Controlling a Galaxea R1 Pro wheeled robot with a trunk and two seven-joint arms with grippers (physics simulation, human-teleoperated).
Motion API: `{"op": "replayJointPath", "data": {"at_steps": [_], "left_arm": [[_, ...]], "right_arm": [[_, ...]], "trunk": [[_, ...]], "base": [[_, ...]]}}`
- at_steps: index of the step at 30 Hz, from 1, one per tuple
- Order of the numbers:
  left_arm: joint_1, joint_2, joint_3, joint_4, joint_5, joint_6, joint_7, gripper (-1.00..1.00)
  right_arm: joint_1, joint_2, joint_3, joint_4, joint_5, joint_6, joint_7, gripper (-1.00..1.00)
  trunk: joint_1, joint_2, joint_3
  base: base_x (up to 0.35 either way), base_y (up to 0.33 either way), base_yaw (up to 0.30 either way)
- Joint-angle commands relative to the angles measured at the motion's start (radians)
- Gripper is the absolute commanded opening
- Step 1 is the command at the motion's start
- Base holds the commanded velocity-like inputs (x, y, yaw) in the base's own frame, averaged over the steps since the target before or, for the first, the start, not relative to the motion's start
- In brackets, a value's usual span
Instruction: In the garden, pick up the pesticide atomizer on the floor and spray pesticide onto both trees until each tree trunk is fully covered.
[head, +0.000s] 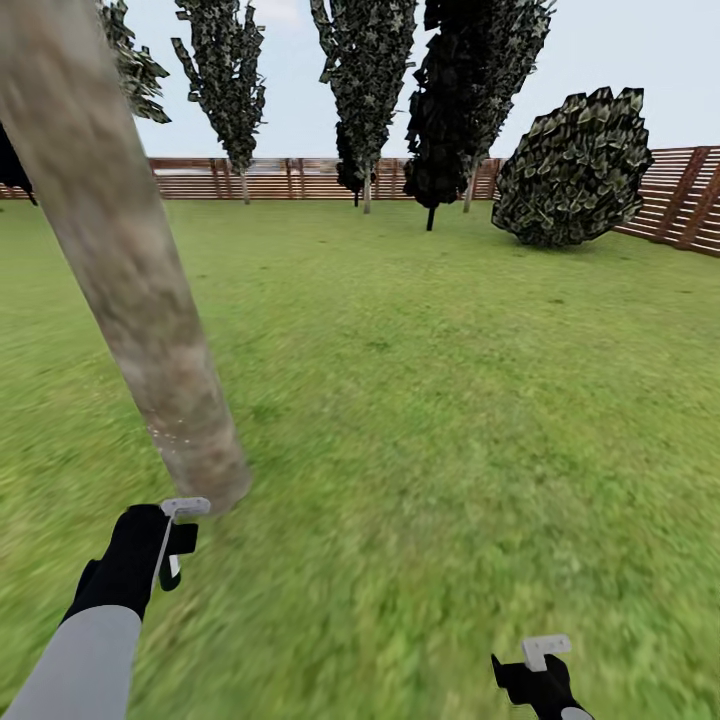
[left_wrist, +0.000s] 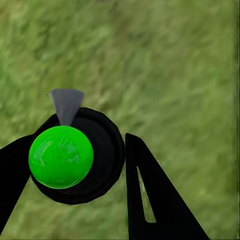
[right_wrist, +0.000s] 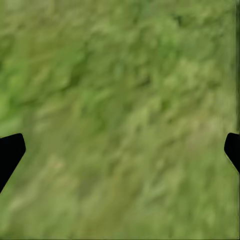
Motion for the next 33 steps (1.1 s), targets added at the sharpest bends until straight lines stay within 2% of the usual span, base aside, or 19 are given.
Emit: {"op": "replayJointPath", "data": {"at_steps": [1, 9, 19, 30, 33], "left_arm": [[-0.001, -0.001, 0.001, -0.001, -0.011, 0.003, -0.010, -1.00], [-0.001, -0.001, 0.002, -0.001, -0.011, 0.003, -0.010, -1.00], [-0.001, 0.000, 0.003, -0.001, -0.011, 0.003, -0.010, -1.00], [-0.001, 0.000, 0.003, -0.002, -0.011, 0.002, -0.010, -1.00], [-0.007, -0.001, -0.004, -0.009, 0.004, 0.003, -0.005, -1.00]], "right_arm": [[-0.001, 0.000, -0.005, 0.001, 0.010, -0.003, -0.001, 1.00], [-0.001, 0.000, -0.005, 0.001, 0.011, -0.003, -0.001, 1.00], [-0.001, 0.001, -0.005, 0.002, 0.011, -0.003, -0.001, 1.00], [-0.001, 0.002, -0.005, 0.002, 0.011, -0.003, -0.001, 1.00], [-0.001, 0.002, -0.005, 0.002, 0.011, -0.003, -0.001, 1.00]], "trunk": [[0.000, 0.000, -0.001], [0.000, 0.000, -0.001], [0.000, 0.000, -0.001], [0.000, 0.000, -0.001], [0.000, 0.000, -0.001]], "base": [[0.165, -0.243, 0.000], [0.110, -0.264, 0.068], [0.109, -0.267, 0.270], [0.213, -0.201, 0.277], [0.050, -0.036, 0.277]]}}
